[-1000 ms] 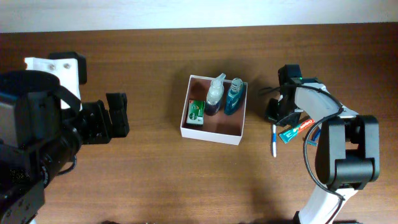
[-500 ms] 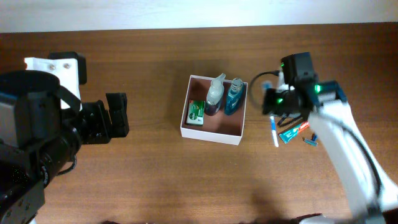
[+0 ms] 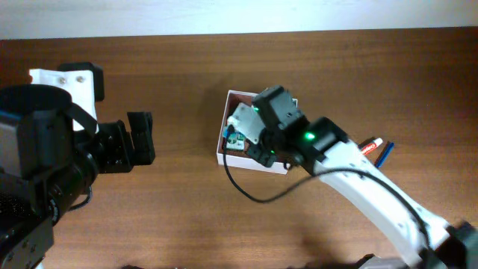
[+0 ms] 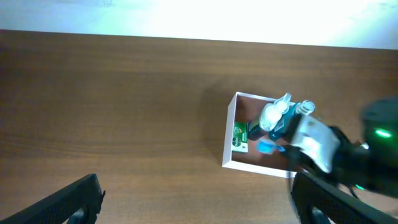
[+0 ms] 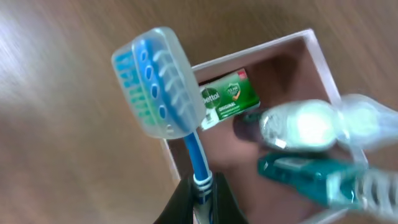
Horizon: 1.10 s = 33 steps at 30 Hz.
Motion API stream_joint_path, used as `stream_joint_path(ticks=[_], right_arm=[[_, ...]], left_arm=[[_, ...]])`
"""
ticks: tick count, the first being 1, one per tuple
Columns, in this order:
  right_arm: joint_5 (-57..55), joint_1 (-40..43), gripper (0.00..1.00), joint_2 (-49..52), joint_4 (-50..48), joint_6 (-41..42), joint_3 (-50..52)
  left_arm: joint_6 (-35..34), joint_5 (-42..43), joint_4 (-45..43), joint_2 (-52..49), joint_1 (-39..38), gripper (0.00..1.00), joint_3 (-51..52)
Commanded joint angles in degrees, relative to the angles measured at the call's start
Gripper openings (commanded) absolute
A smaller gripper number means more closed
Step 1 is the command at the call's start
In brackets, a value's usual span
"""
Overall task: Pack container
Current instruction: 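Carry the toothbrush into the box's front edge and release, then move the right gripper to the Colgate toothpaste tube and grasp it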
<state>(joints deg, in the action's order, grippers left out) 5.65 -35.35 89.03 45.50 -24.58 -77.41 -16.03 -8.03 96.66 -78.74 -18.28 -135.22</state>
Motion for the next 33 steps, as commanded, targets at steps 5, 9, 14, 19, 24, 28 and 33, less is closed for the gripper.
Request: stream_joint_path(ticks=[5,9,14,19,24,28,33], right_arm=[[-1.2,2.5,0.04,8.7,-4.0,-8.1,0.1],[-1.0,2.4,0.49,8.0,-1.8,-7.6,-0.8],[-3.5,4.1,0.54,4.2,4.5,5.3,-6.1],[-4.0,12.3,0.6,-0.2,8.6,26.2,-8.9],[-4.0,26.5,0.61,-0.4,14.9,43.1,-8.3],[-4.0,39.4,0.61,1.9,16.3,48.2,-4.0],[-4.0,47.3,0.61,6.3,14.1,51.1,0.8]], left_arm=[[0.7,-0.9,0.0,0.0,0.1,0.99,0.0],[0.7,-0.8,0.0,0.0,0.1,0.99,0.0],[0.7,-0.9,0.0,0.0,0.1,0.99,0.0],[0.7,-0.8,0.0,0.0,0.1,0.99,0.0],[0.7,-0.8,0.0,0.0,0.1,0.99,0.0],[0.7,-0.8,0.0,0.0,0.1,1.0,0.0],[0.7,-0.8,0.0,0.0,0.1,0.99,0.0]])
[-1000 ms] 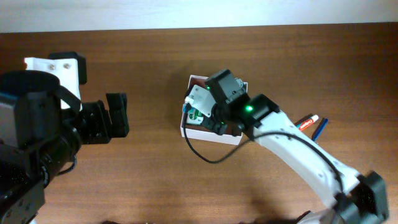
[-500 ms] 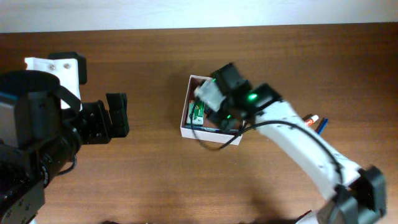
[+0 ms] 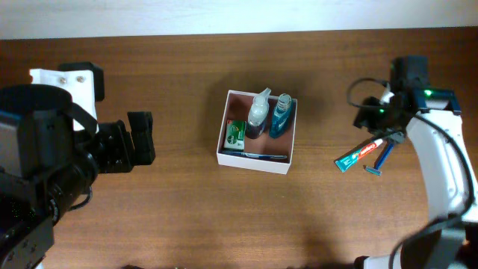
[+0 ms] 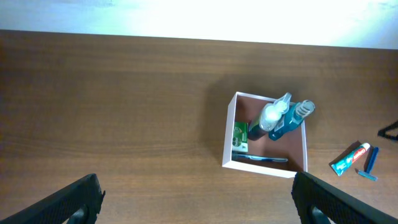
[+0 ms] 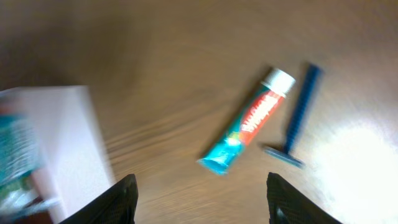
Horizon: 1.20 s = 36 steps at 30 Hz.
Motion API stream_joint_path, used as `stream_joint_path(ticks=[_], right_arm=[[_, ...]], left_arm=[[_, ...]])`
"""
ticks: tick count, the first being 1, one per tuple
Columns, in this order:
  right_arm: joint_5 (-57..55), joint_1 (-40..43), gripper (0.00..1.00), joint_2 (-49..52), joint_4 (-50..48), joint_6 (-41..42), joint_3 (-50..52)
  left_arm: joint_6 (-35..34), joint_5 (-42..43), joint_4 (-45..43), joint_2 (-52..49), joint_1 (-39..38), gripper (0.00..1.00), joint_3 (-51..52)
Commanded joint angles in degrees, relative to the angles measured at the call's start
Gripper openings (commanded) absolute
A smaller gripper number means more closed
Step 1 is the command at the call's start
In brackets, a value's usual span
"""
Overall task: Pack container
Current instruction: 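Move the right gripper to the Colgate toothpaste tube and grasp it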
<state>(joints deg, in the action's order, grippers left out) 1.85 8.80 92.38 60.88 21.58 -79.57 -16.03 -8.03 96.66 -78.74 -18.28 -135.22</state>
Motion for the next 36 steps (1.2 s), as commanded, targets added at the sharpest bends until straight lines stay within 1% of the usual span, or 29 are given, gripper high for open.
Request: stream_joint_path(ticks=[1,3,4,11,15,16,19,20,21,22,26,28,31,33,36], right_arm=[[-0.1,4.2,0.61,4.1,-2.6,4.9,4.0],[-0.1,5.7,0.61,6.6,-5.3,5.0,5.4],[-0.1,6.7,0.62,9.2,-7.0,6.3,6.0],[2.5,7.0,0.62,17.5,-11.0,6.4,6.0],[4.0,7.0,0.59,20.6,-11.7,6.4,6.1],[4.0,7.0,0.55,21.4,-11.7,6.4,6.1],[4.0,7.0,0.3,23.1,-12.1,6.4,6.1],[4.0,7.0,0.24,23.3,-12.1,6.4,6.1],[4.0,7.0,0.2,23.3,-12.0,6.3,6.1],[4.0,7.0,0.18,23.1,-11.8,6.4,6.0],[4.2,7.0,0.18,20.9,-10.5,6.3,5.5],[5.4,6.9,0.17,19.0,-10.2,4.3,4.8],[9.0,6.6,0.11,14.3,-9.4,2.2,3.0],[11.8,5.6,0.04,10.6,-8.6,0.7,1.2],[14.6,2.8,0.04,4.8,-6.8,-1.9,-1.4]], left_arm=[[0.7,-0.8,0.0,0.0,0.1,1.0,0.0],[0.7,-0.9,0.0,0.0,0.1,0.99,0.0],[0.7,-0.9,0.0,0.0,0.1,1.0,0.0],[0.7,-0.8,0.0,0.0,0.1,0.99,0.0],[0.7,-0.8,0.0,0.0,0.1,0.99,0.0],[0.7,-0.8,0.0,0.0,0.1,0.99,0.0],[0.7,-0.8,0.0,0.0,0.1,1.0,0.0],[0.7,-0.9,0.0,0.0,0.1,0.99,0.0],[0.7,-0.8,0.0,0.0,0.1,0.99,0.0],[0.7,-0.8,0.0,0.0,0.1,0.99,0.0],[0.7,-0.9,0.0,0.0,0.1,0.99,0.0],[0.7,-0.8,0.0,0.0,0.1,0.99,0.0],[0.7,-0.8,0.0,0.0,0.1,0.99,0.0],[0.7,-0.8,0.0,0.0,0.1,0.99,0.0],[0.7,-0.9,0.0,0.0,0.1,0.99,0.0]])
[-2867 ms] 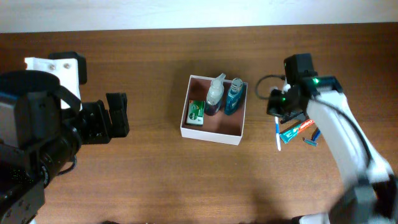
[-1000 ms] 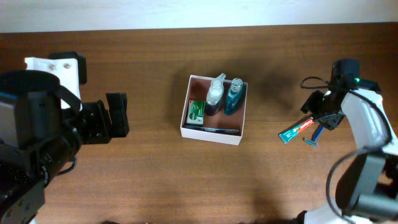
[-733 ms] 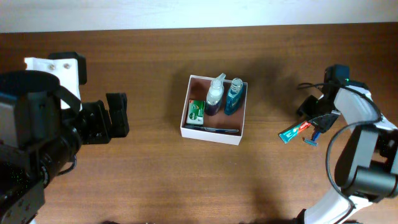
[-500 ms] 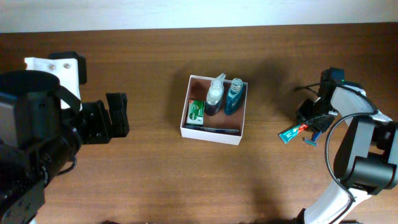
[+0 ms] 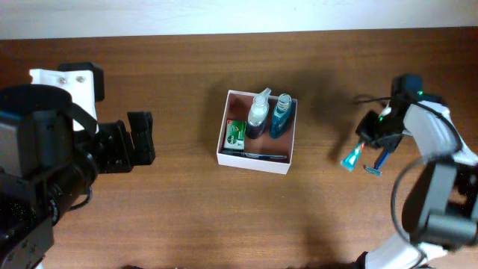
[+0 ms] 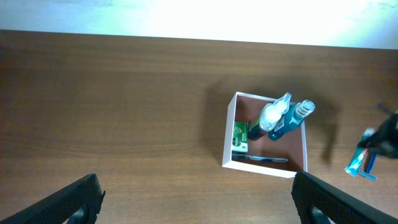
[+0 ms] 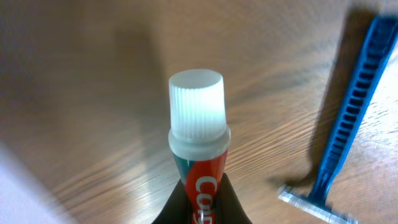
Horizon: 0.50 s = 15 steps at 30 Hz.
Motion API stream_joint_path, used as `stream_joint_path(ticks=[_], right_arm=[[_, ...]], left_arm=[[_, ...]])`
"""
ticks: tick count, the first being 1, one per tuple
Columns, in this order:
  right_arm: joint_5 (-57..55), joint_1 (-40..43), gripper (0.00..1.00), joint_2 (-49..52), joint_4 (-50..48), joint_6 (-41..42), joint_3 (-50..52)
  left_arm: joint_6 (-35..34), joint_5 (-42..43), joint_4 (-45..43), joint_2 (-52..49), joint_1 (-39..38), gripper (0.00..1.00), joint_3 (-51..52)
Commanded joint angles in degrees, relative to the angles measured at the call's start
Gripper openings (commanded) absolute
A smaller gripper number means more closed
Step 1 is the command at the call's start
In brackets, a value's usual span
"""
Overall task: Pack container
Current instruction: 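Move the right gripper to the Colgate toothpaste tube and grasp it, then place the toothpaste tube into the box and release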
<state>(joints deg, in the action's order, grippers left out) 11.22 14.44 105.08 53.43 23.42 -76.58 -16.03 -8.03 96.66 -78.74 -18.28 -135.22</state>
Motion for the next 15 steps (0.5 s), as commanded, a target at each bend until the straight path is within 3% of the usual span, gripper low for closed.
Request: stream_joint_path(ticks=[1,7,15], right_arm=[[5.8,-4.5,0.04,-10.2,1.4,-5.9,-5.5],[6.0,-20.0,0.04,-20.0,4.2,-20.4,-7.8],[3.4,-41.7,0.04,-18.6,5.0,-48.7,-7.6]], left_arm=[[0.7,-0.8,0.0,0.0,0.1,0.99,0.0],[0.7,-0.8,0.0,0.0,0.1,0.99,0.0],[0.7,-0.9,0.0,0.0,0.1,1.0,0.0]])
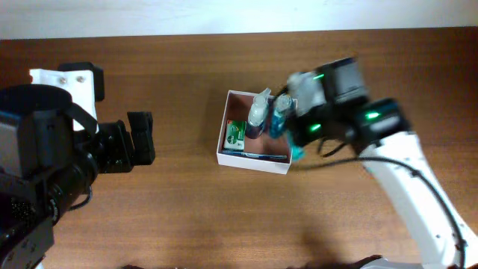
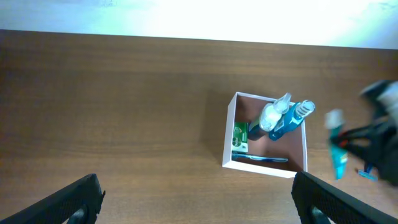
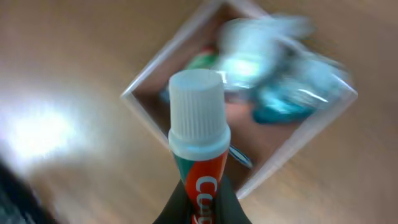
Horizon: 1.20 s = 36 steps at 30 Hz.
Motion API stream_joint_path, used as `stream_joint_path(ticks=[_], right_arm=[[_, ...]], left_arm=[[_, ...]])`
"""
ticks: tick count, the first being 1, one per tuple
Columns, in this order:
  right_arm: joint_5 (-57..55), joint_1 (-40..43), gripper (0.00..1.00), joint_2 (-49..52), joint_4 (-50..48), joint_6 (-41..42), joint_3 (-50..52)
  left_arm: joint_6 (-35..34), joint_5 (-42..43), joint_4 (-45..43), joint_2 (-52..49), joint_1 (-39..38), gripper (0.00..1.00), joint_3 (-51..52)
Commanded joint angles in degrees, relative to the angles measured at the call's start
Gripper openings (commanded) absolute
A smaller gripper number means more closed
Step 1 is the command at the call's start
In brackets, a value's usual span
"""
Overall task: Pack container
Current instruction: 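Place the toothpaste tube into the box and release, then move the right gripper to the blue razor and grasp it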
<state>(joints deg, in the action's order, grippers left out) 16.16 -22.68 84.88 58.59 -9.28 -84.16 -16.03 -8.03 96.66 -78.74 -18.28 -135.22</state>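
The white box [image 1: 223,127] stands mid-table. It holds a green soap pack [image 1: 236,136], a clear spray bottle [image 1: 258,112], a blue bottle [image 1: 280,116] and a toothbrush [image 1: 258,155] along its near wall. My right gripper [image 1: 300,142] is shut on a red and teal toothpaste tube [image 3: 198,143], cap up, at the box's right edge [image 3: 149,121]. In the left wrist view the tube [image 2: 337,155] hangs just right of the box. My left gripper [image 1: 140,138] stands open far to the left, nothing between its fingers [image 2: 69,200].
A blue razor [image 2: 367,172] lies on the table right of the box, partly behind the right arm. A white mount [image 1: 63,81] sits at the far left behind the left arm. The brown table's far edge [image 1: 239,31] runs along the top.
My right gripper has moved left with the toothpaste tube in it, from the spot beside the razor to the box's right edge. The left arm has not moved.
My right gripper held a toothbrush over the box. Then the toothbrush lay in the box and the gripper was open above the toothpaste and razor at the right. Then it was shut on the tube there, and now holds it at the box.
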Motion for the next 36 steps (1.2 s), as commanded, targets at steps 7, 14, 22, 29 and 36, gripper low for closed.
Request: stream_joint_path(ticks=[7,14,22,29,36], right_arm=[[-6.6,-9.2,0.04,8.7,-3.5,-36.0,-0.1],[-6.6,-9.2,0.34,15.1,-6.9,-38.4,-0.1],[-14.7,-7.5,0.41,9.3,-3.3,-10.7,-7.4],[-20.9,7.0,0.56,3.6,5.3,23.8,-10.9],[-20.5,28.3,0.67,5.7,7.4,35.8,-6.4]], left_arm=[[0.7,-0.9,0.0,0.0,0.1,0.99,0.0],[0.7,-0.8,0.0,0.0,0.1,0.99,0.0],[0.7,-0.8,0.0,0.0,0.1,0.99,0.0],[0.7,-0.8,0.0,0.0,0.1,0.99,0.0],[0.7,-0.8,0.0,0.0,0.1,0.99,0.0]])
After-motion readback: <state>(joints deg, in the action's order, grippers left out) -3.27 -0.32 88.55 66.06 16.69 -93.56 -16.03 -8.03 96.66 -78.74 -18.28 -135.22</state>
